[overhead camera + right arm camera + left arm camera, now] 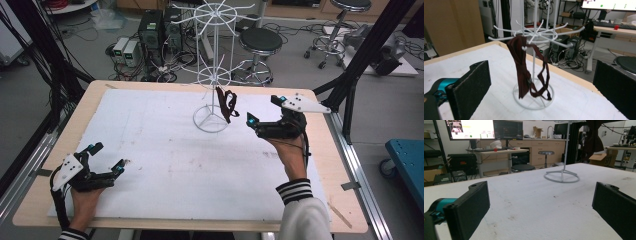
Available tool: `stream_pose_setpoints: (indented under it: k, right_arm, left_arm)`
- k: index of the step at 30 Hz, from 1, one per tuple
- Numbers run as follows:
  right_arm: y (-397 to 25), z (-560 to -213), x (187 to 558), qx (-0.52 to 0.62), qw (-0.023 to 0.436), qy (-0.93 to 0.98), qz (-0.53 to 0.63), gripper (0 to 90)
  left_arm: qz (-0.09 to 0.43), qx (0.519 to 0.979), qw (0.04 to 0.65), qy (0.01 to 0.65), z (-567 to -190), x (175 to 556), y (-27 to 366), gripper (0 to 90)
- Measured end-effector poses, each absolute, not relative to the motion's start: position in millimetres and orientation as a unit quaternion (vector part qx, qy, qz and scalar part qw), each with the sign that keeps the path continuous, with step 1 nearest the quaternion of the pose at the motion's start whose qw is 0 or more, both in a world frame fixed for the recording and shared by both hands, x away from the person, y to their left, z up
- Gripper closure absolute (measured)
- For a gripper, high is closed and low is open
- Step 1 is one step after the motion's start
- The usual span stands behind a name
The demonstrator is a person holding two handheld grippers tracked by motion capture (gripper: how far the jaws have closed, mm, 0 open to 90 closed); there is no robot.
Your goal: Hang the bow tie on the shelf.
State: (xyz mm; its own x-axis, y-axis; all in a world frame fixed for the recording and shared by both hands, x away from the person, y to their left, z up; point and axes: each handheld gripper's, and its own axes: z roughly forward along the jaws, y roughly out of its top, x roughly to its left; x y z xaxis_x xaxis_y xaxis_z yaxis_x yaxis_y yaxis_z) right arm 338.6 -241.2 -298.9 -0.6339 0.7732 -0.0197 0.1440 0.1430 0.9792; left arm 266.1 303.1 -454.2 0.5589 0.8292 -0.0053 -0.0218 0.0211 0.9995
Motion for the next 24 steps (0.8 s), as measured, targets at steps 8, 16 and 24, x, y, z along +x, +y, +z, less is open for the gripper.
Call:
stream_pose_setpoints:
  k: [8, 16, 24]
  right_arm:
    - [-258, -336, 318, 0.342, 0.288, 0.7, 0.556, 0.6]
    - [-274, -381, 293, 0.357, 0.312, 0.668, 0.573, 0.6]
    - [-285, -416, 276, 0.366, 0.324, 0.64, 0.593, 0.7]
  left_arm:
    - [0.336, 0.614, 0.634, 0.328, -454, 266, 303, 1.7]
    - [0.337, 0.614, 0.635, 0.327, -454, 266, 303, 1.7]
    - [0.336, 0.614, 0.634, 0.327, -454, 266, 303, 1.7]
